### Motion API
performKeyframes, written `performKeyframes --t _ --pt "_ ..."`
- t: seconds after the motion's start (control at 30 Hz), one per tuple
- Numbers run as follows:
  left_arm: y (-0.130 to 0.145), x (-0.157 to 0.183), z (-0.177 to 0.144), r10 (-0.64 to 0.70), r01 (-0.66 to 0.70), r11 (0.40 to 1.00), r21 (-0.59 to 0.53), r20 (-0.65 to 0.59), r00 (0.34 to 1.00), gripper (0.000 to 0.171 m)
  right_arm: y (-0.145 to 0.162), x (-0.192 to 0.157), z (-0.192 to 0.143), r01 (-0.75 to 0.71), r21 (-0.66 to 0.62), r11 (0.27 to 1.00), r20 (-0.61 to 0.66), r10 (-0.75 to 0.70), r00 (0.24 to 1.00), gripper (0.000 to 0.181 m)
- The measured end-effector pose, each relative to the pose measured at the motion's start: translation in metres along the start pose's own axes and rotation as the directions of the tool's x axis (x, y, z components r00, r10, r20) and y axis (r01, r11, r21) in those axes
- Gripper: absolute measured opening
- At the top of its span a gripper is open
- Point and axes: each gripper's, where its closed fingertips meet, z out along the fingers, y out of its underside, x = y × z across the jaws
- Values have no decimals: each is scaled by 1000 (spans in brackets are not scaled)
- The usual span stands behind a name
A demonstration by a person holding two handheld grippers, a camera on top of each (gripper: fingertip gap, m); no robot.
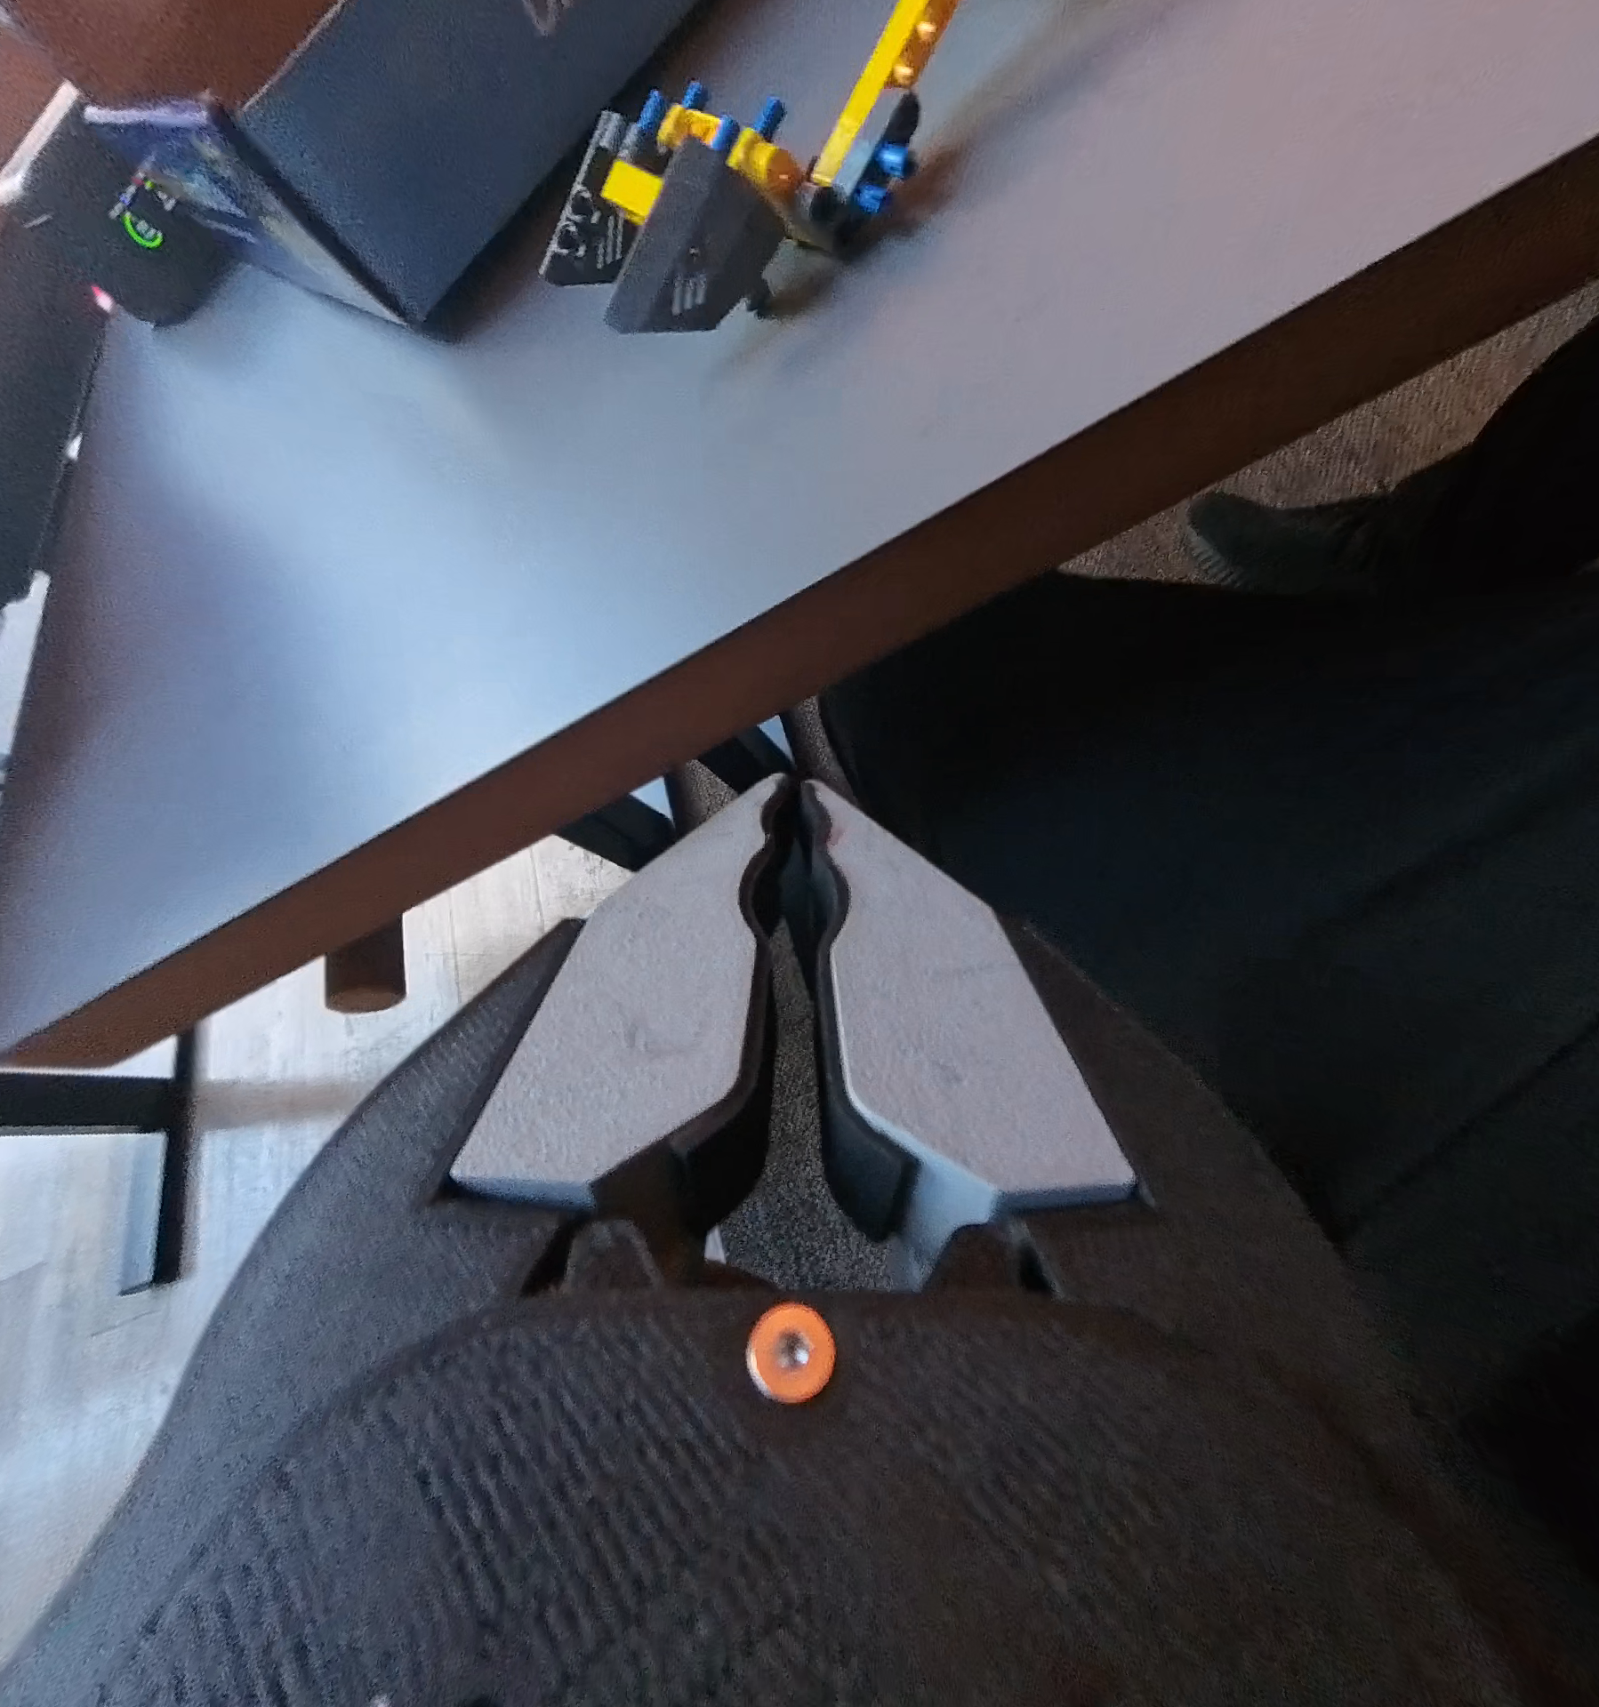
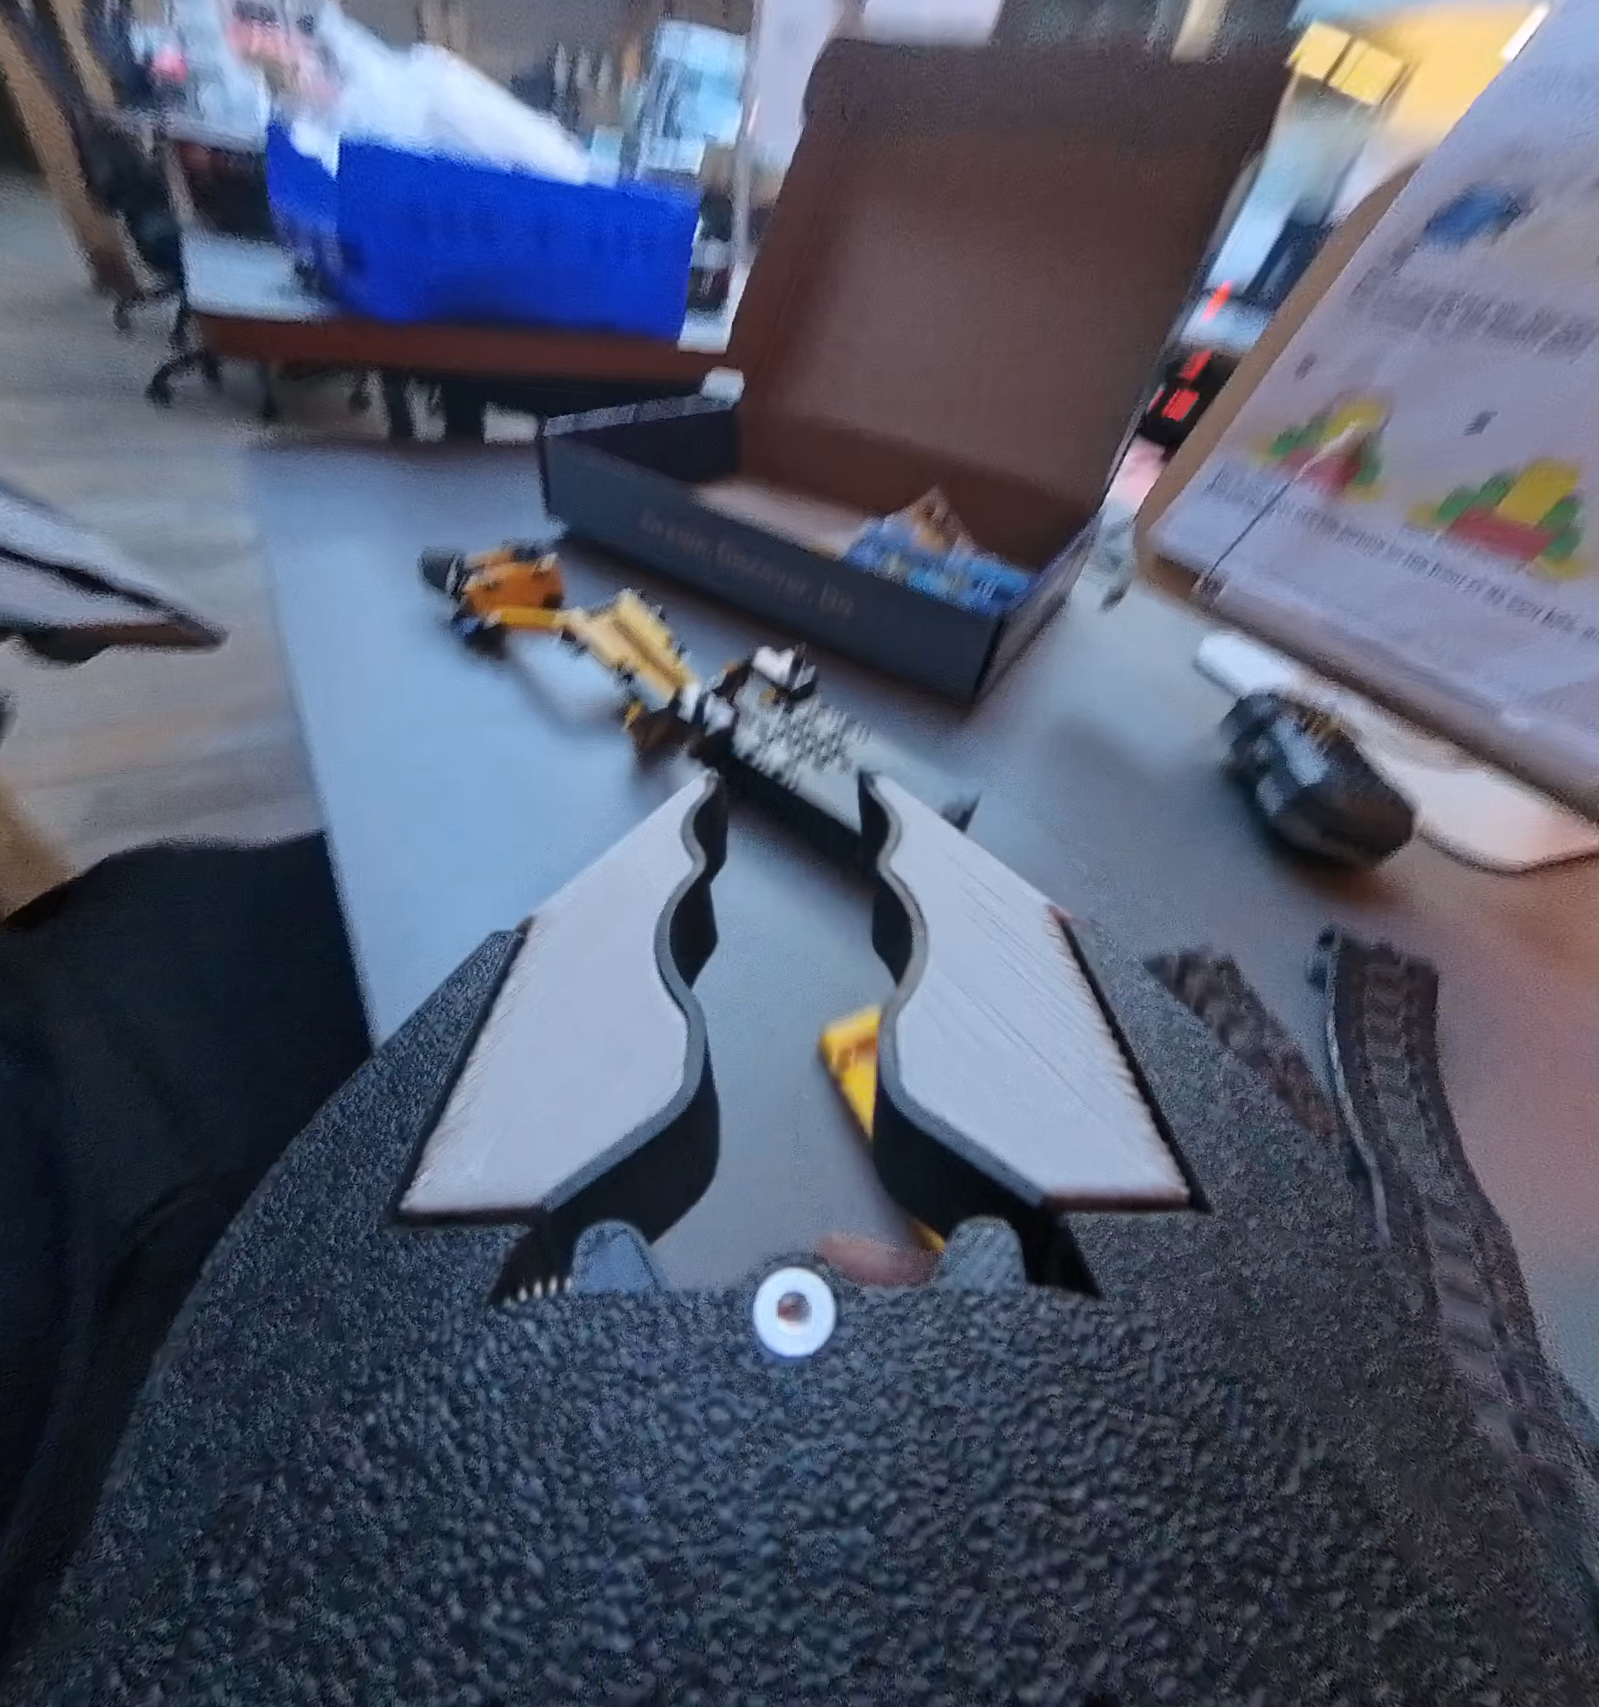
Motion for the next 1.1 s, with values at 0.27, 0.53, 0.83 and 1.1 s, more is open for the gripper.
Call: performKeyframes --t 0.27,0.53,0.83,1.1 --pt "-22 14 16 136 -136 991 5 13 991 0 29 55 -214 -20 -144 989 -398 -39 917 32" --pt "-51 51 17 395 -391 916 84 -25 918 0 110 37 -404 -230 15 973 -656 184 732 31" --pt "-58 55 10 420 -421 906 44 41 907 0 152 39 -371 -322 162 933 -582 354 732 32" --pt "-25 55 7 242 -248 967 -49 -101 965 0 120 44 -269 -295 38 955 -420 283 862 37"
